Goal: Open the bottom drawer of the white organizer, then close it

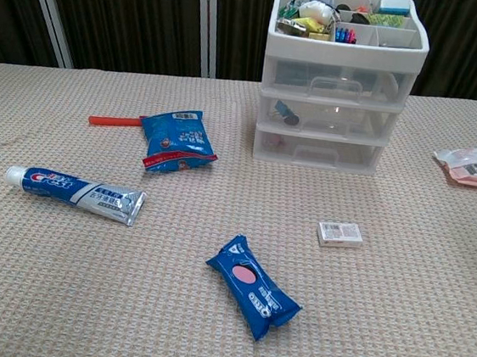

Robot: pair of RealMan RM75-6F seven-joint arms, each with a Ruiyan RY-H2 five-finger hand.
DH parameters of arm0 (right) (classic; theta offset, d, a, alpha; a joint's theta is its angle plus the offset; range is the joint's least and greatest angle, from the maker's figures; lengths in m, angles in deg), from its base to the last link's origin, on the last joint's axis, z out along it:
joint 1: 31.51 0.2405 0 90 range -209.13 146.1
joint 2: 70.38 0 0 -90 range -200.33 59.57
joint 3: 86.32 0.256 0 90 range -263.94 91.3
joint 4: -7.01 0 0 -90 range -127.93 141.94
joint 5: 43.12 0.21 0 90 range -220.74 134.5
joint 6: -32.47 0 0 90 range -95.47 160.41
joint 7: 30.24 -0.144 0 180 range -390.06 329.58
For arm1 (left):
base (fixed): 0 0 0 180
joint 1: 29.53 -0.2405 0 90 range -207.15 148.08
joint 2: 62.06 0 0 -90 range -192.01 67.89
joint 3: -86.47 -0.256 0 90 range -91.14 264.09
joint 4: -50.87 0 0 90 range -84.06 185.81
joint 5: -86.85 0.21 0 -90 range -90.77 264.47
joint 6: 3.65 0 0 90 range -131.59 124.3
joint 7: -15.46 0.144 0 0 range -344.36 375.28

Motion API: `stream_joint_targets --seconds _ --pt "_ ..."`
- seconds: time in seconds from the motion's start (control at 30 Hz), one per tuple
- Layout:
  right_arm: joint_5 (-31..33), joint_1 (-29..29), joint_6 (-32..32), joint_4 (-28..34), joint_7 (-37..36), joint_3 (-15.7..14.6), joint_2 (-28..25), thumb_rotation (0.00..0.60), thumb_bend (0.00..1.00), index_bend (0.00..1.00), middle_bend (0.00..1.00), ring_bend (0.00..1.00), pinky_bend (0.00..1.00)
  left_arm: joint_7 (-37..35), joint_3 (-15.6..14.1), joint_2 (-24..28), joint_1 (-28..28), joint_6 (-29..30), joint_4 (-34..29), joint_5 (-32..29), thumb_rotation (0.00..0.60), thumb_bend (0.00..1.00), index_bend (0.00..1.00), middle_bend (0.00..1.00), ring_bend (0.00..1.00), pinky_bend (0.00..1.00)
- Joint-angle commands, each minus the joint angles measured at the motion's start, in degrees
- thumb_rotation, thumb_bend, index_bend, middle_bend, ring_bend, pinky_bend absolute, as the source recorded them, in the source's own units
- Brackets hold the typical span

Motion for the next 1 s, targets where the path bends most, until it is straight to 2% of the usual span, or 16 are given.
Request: stream_joint_targets --seconds 0.03,0.6,0.67,0.73,0.8,0.87,1.0 --pt "-0.01 -0.02 -0.05 0.01 0.0 0.01 -0.01 0.6 0.06 0.03 0.0 0.0 0.05 0.02 0.01 0.01 0.01 -0.02 0.02 -0.01 0.6 0.11 0.03 0.0 0.0 0.0" --pt "0.73 -0.08 0.55 1.04 -0.41 0.0 -0.36 0.6 0.06 0.04 0.0 0.0 0.05 0.05 -0.01 -0.12 0.15 -0.22 0.22 0.04 0.6 0.11 0.03 0.0 0.0 0.0" --pt "0.76 -0.13 0.54 1.58 -0.58 -0.02 -0.44 0.6 0.06 0.05 0.03 0.01 0.07 0.05 0.0 -0.12 0.12 -0.22 0.3 -0.02 0.6 0.11 0.03 0.0 0.0 0.0" --pt "0.83 -0.18 0.23 2.5 -1.3 0.16 -0.56 0.6 0.08 0.06 0.11 0.09 0.16 0.15 0.04 -0.08 0.09 -0.11 0.02 -0.04 0.6 0.11 0.03 0.0 0.0 0.0" --pt "1.03 -0.25 -0.15 3.21 -2.08 0.46 -0.63 0.6 0.09 0.09 0.29 0.3 0.39 0.34 -0.04 -0.14 0.08 0.25 -0.02 0.52 0.6 0.1 0.03 0.0 0.0 0.0" --pt "1.7 -0.19 -0.38 4.17 -3.33 1.1 -0.62 0.6 0.1 0.1 0.43 0.45 0.52 0.45 -0.2 -0.24 0.03 0.46 0.08 0.94 0.6 0.11 0.03 0.0 0.0 0.0" --pt "6.22 0.56 2.57 8.42 -6.99 2.7 -0.85 0.6 0.15 0.1 0.58 0.6 0.62 0.11 -0.05 -0.43 -0.09 0.88 0.3 0.98 0.6 0.1 0.03 0.0 0.0 0.0"
